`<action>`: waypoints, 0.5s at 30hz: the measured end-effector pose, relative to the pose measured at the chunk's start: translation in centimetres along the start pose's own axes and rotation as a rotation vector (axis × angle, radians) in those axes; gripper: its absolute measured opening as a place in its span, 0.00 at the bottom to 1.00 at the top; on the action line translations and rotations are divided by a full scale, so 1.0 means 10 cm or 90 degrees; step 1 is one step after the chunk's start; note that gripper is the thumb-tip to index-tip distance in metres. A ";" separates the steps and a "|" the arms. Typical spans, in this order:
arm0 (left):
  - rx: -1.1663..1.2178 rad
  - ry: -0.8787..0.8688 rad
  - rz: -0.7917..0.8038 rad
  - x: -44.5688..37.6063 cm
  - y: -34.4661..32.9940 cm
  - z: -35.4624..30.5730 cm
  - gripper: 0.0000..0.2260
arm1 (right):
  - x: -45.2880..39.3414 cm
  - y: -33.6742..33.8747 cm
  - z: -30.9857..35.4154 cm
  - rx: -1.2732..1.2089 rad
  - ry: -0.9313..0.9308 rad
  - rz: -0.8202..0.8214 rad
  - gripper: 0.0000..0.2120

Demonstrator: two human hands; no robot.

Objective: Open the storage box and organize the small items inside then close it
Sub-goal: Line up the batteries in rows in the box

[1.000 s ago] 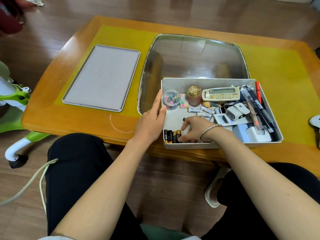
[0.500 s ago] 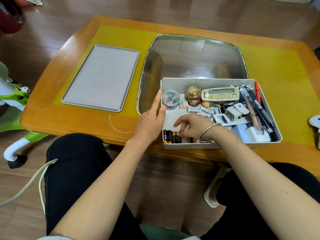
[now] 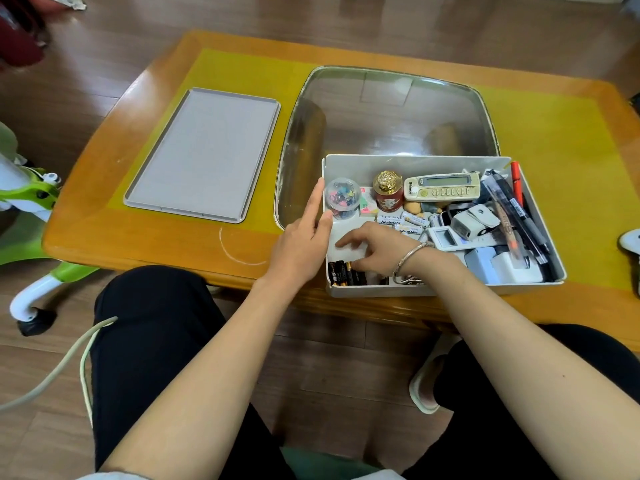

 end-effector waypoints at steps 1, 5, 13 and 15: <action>0.002 0.002 0.005 0.00 0.00 0.00 0.23 | 0.00 0.03 -0.04 -0.014 -0.027 -0.056 0.14; 0.004 0.003 0.009 0.00 0.00 -0.01 0.23 | 0.08 0.13 -0.23 0.028 -0.173 -0.189 0.05; 0.009 0.009 0.004 0.01 -0.01 -0.02 0.23 | 0.13 0.01 -0.21 0.086 -0.211 -0.016 0.13; 0.004 0.010 0.004 0.00 0.00 -0.01 0.23 | 0.12 0.01 -0.16 0.013 -0.211 0.005 0.13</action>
Point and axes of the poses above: each hand's wrist, its own x-axis away from the middle knuckle, its own y-axis out of the back of the hand, z = x × y, the point moved 1 cm from there along -x, towards the middle knuckle, and after that the axes turned 10 degrees about -z, right-handed, at the moved point
